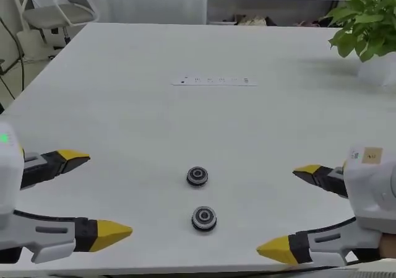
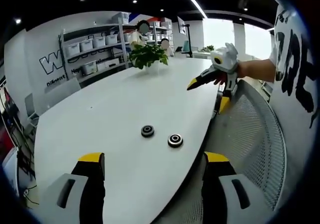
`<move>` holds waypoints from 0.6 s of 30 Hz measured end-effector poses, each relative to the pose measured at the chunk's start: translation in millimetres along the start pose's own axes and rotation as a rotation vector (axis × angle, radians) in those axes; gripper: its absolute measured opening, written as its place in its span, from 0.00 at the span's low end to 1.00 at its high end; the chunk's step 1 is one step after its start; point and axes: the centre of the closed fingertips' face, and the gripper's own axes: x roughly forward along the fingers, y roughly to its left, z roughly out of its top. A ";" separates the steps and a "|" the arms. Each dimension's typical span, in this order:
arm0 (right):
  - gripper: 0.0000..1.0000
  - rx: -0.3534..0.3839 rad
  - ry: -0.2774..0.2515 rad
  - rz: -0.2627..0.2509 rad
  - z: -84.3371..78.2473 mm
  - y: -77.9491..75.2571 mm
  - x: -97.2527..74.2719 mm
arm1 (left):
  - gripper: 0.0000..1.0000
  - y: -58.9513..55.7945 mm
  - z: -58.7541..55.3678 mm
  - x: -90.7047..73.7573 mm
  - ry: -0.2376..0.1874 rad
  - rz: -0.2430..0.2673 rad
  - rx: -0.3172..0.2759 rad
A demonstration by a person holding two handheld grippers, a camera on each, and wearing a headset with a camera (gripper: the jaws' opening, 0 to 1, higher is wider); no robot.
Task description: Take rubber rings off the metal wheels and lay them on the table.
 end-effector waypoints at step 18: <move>0.93 -0.057 -0.009 0.047 7.7 -3.3 15.9 | 0.78 3.1 8.9 15.5 -0.010 -0.041 0.039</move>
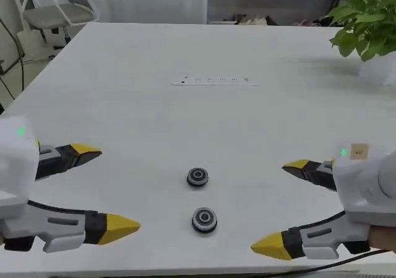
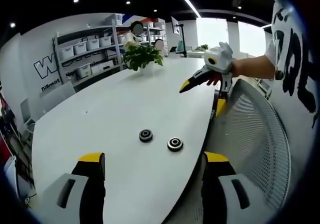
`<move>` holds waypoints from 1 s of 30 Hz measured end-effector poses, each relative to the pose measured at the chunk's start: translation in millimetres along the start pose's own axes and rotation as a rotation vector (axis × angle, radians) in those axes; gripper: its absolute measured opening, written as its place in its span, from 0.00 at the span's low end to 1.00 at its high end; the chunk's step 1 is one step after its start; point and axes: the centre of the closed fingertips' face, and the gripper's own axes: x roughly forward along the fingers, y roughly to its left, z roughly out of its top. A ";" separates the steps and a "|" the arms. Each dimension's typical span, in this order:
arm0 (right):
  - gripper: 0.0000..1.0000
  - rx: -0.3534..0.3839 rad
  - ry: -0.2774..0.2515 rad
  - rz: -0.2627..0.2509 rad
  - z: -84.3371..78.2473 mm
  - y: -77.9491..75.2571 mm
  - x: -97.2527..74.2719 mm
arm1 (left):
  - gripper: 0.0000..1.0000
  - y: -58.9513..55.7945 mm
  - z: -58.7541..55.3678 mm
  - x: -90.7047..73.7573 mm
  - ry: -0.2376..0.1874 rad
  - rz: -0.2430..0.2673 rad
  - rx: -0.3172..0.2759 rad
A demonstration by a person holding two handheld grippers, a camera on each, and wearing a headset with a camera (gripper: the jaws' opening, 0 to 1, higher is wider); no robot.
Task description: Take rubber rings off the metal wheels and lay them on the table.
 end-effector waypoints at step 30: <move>0.86 -0.080 0.007 0.076 1.0 -8.1 36.7 | 0.78 4.0 6.8 41.4 0.013 -0.078 0.026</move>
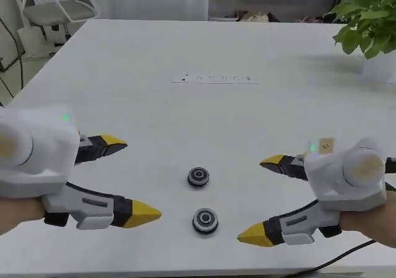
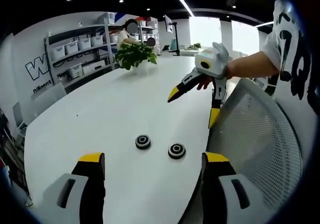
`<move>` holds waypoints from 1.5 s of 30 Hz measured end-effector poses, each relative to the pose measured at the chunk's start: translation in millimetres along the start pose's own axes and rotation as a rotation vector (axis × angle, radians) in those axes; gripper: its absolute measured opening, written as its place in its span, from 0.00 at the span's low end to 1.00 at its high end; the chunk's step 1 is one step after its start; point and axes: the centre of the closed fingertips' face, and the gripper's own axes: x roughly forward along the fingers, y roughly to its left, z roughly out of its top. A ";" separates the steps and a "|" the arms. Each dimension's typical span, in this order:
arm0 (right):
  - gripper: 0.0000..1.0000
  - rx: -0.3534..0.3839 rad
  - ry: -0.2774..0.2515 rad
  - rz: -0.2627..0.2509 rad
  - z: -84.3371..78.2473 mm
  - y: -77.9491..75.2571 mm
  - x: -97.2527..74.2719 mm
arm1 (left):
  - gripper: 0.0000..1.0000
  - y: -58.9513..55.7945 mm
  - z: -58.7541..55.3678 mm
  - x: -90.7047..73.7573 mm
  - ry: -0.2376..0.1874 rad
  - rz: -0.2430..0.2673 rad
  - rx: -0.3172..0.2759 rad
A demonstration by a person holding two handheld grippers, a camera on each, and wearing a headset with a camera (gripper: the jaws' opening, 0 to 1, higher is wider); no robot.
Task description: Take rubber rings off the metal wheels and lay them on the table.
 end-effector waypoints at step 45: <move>0.59 -0.006 0.011 0.145 -17.7 12.7 42.6 | 0.60 -27.7 -26.5 71.9 0.112 -0.223 0.056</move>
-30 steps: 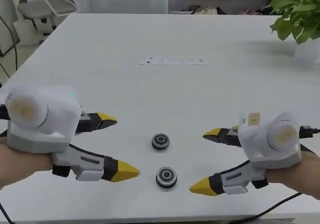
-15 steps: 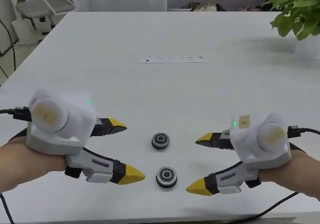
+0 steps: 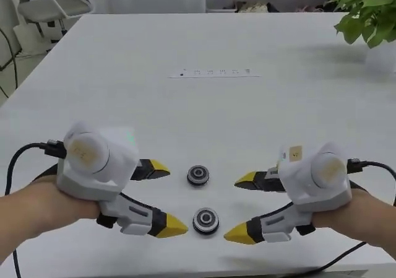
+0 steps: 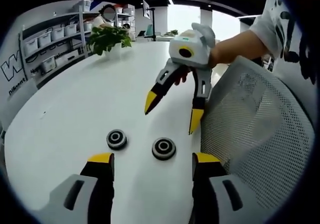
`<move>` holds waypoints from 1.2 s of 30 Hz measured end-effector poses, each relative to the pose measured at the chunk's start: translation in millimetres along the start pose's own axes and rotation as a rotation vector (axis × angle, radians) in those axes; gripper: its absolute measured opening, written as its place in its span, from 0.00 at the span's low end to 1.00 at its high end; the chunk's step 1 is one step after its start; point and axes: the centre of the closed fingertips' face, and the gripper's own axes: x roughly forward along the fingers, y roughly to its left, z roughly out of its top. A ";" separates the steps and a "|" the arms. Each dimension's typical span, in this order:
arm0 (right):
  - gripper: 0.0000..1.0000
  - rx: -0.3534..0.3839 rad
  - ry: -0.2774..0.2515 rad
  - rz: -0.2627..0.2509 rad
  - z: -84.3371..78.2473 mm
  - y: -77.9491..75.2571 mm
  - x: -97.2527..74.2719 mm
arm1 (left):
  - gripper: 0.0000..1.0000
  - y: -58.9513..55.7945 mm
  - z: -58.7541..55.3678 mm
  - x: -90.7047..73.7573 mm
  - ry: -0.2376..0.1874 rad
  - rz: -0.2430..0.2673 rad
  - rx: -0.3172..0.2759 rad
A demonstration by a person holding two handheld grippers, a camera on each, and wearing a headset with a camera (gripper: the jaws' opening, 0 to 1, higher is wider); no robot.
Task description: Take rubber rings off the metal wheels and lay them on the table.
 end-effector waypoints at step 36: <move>0.59 -0.001 0.060 0.022 -20.2 5.7 5.2 | 0.31 -30.8 -7.6 53.3 0.076 -0.148 0.011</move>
